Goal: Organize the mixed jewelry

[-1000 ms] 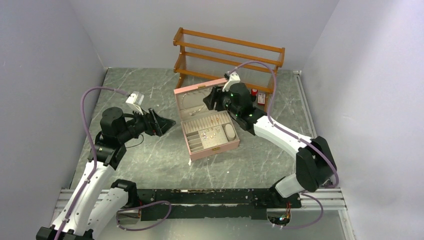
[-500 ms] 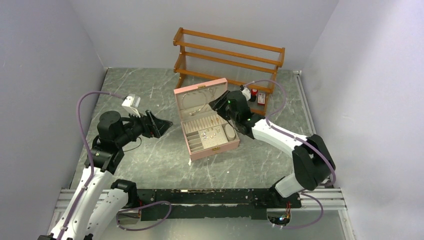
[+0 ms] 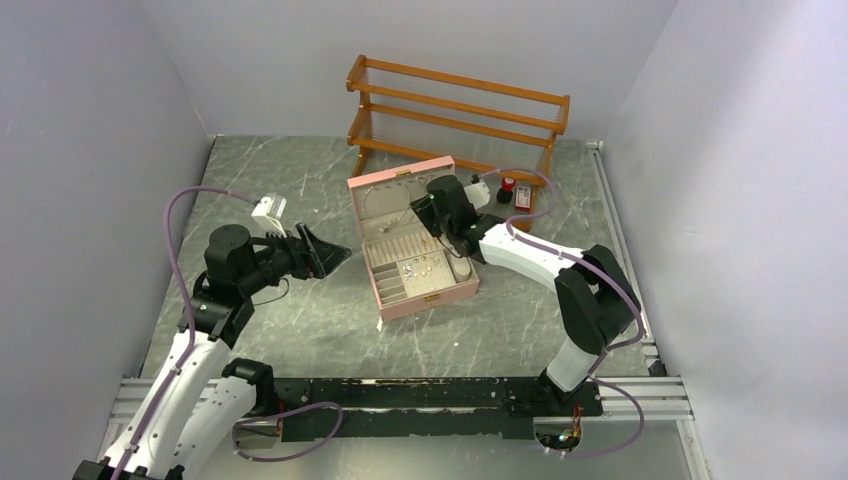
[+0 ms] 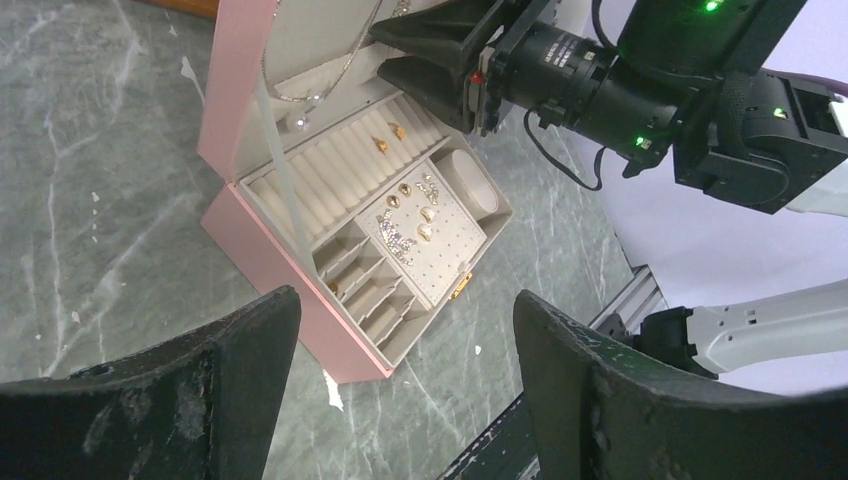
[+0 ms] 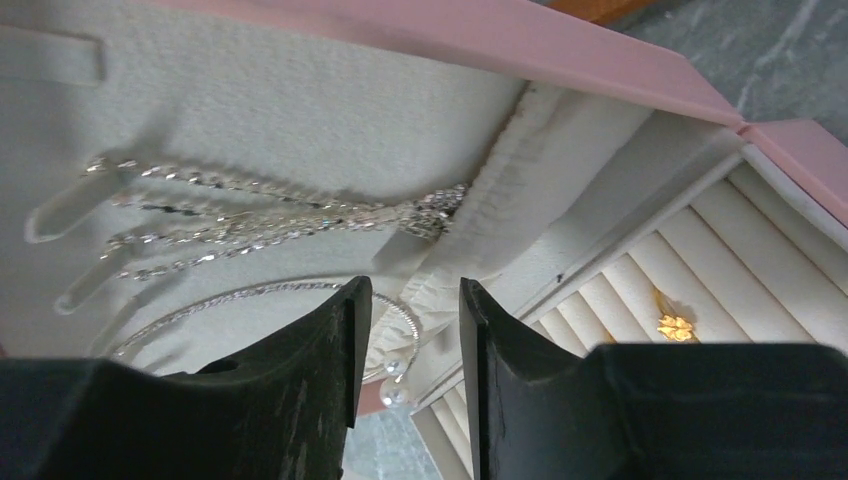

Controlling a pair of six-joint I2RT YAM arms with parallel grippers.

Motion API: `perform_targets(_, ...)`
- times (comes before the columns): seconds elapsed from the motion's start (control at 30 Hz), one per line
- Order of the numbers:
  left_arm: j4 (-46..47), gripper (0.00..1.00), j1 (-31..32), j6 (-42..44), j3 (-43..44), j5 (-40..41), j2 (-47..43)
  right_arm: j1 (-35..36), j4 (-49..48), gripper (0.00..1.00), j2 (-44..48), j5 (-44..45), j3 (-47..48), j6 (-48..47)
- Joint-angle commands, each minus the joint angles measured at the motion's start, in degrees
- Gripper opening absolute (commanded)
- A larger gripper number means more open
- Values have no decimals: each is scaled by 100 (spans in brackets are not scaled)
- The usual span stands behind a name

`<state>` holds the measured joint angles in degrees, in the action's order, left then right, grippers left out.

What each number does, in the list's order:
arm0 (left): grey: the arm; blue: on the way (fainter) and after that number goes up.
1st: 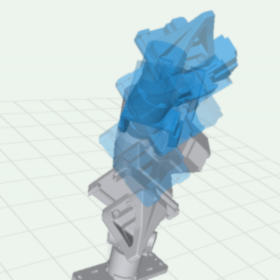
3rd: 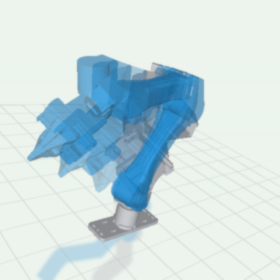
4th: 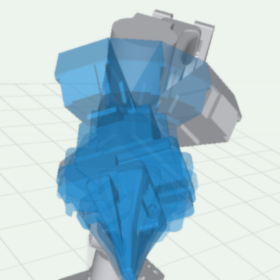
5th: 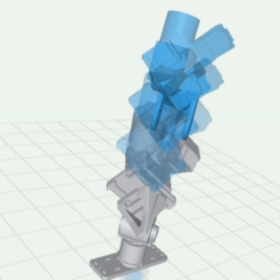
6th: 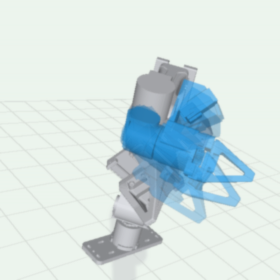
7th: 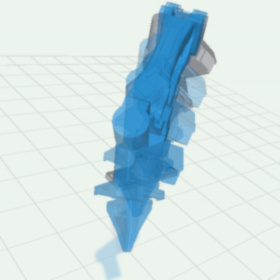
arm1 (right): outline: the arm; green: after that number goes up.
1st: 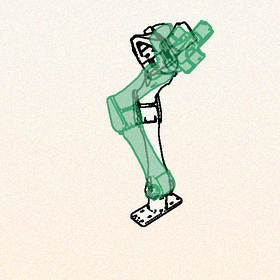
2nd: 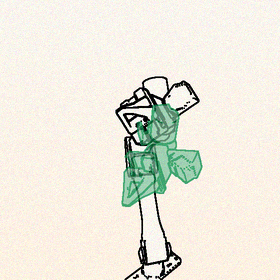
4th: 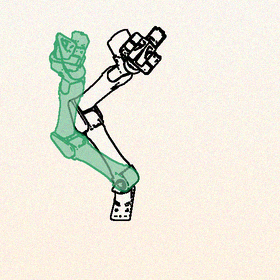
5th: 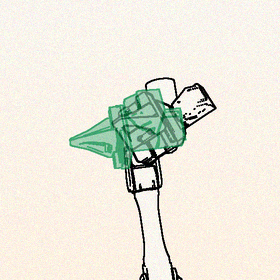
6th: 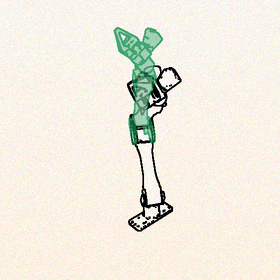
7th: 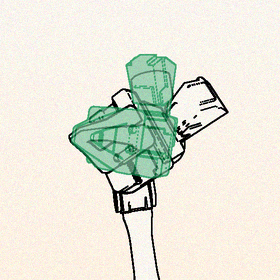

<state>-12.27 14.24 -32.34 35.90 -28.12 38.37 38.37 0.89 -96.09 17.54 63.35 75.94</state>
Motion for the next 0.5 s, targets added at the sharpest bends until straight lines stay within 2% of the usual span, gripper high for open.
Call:
perform_targets(0.0,204,82,69,-29,85,-89,-16,73,441,40,-68,635,210,483)
perform_targets(0.37,259,82,87,-51,112,-104,63,83,471,37,-363,572,464,670)
perform_targets(0.47,292,79,88,-24,162,-214,125,83,450,36,-511,364,574,729)
